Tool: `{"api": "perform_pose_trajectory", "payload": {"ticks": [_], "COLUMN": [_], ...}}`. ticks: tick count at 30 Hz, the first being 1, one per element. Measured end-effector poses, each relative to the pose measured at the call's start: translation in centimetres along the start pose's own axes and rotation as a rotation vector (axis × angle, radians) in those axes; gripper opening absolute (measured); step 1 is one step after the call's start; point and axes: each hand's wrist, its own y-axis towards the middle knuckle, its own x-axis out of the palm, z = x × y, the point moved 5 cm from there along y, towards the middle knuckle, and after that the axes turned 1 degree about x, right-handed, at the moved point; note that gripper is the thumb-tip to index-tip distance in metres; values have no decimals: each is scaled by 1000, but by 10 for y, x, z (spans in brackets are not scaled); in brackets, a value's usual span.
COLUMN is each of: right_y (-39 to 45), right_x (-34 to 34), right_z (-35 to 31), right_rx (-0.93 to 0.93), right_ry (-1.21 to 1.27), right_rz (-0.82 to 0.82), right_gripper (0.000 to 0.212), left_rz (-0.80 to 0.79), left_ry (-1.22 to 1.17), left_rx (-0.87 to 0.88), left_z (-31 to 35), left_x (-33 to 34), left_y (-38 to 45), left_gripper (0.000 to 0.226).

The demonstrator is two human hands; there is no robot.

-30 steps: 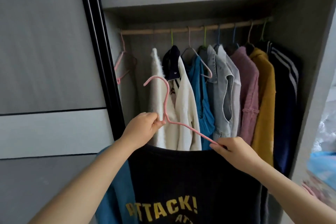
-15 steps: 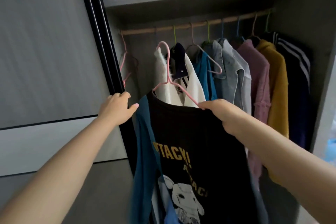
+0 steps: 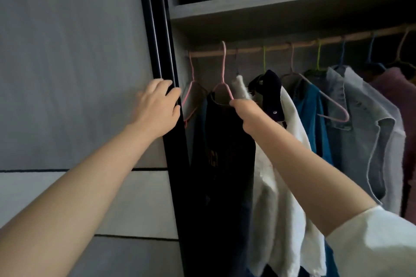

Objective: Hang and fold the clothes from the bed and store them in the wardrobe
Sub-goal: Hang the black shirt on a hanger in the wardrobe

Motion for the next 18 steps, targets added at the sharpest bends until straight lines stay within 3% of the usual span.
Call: {"api": "perform_pose_trajectory", "payload": {"ticks": [7,12,15,18], "right_y": [105,138,144,144], "right_x": [24,42,55,61], "right_z": [-44,-30,-13,3], "right_rx": [-70,-57,-95,-40], "right_ry": [43,177,26,-94], "right_rz": [88,141,72,69], "right_gripper": [49,51,34,39], "left_rz": [-34,102,178,248], "left_ry": [350,311,249,193], "left_rx": [204,204,227,257], "left_z": [-14,-28,-32,-34], "left_x": [30,46,50,52], "left_y": [26,32,33,34], "left_gripper": [17,35,33,30]}}
